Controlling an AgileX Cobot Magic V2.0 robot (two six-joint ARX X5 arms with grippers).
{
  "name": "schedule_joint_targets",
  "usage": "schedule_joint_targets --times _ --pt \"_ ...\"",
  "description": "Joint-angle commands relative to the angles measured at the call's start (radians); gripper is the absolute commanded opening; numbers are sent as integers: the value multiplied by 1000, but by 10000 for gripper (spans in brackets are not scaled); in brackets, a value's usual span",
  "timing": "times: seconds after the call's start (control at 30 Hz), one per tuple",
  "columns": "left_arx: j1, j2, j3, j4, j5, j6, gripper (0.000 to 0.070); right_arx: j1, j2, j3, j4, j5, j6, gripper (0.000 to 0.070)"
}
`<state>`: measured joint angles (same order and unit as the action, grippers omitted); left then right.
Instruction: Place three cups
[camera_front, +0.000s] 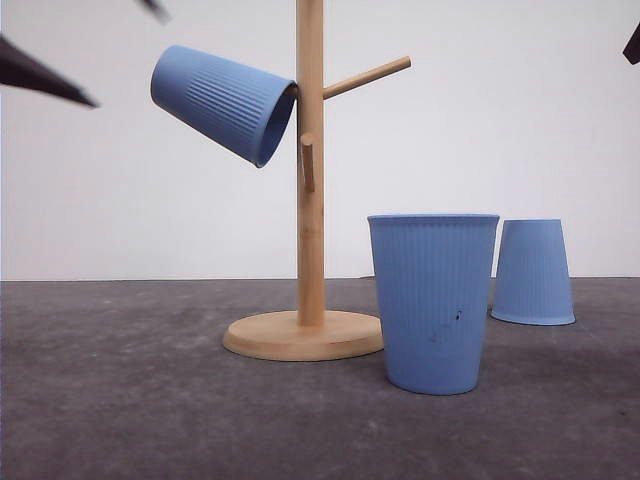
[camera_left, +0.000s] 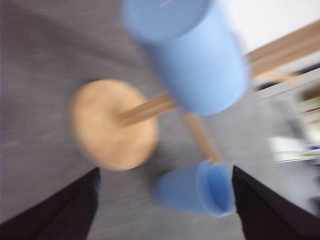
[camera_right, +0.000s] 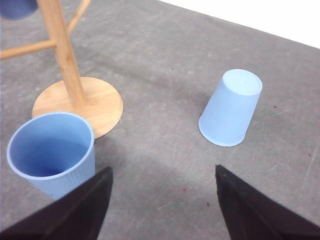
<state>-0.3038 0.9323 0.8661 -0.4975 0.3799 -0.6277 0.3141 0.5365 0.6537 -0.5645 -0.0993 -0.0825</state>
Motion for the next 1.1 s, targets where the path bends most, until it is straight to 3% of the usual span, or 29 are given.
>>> schedule_joint_targets --times 0.0,0.2,0.3,0.4,0.53,0.7,0.9,1.07 --pt "4 -14 8 -66 -48 169 434 5 2 10 6 -1 3 412" --pt "32 -90 -5 -173 -150 315 434 2 10 10 -11 1 160 413" --pt "57 -122 -36 -166 -153 354 434 -12 45 20 -15 -1 253 413" --pt "80 -138 -71 -162 -153 368 434 -44 121 53 -17 -3 289 413" --pt "94 -139 -81 -169 -176 373 434 -102 274 142 -21 -11 285 414" --pt "94 -139 -81 -164 -178 373 434 -179 508 284 -18 -86 245 420" --pt "94 -139 -81 -169 -178 373 434 -228 782 475 -9 -113 173 555" --pt "94 -139 -81 -186 -178 373 434 -241 974 626 -4 -113 128 577"
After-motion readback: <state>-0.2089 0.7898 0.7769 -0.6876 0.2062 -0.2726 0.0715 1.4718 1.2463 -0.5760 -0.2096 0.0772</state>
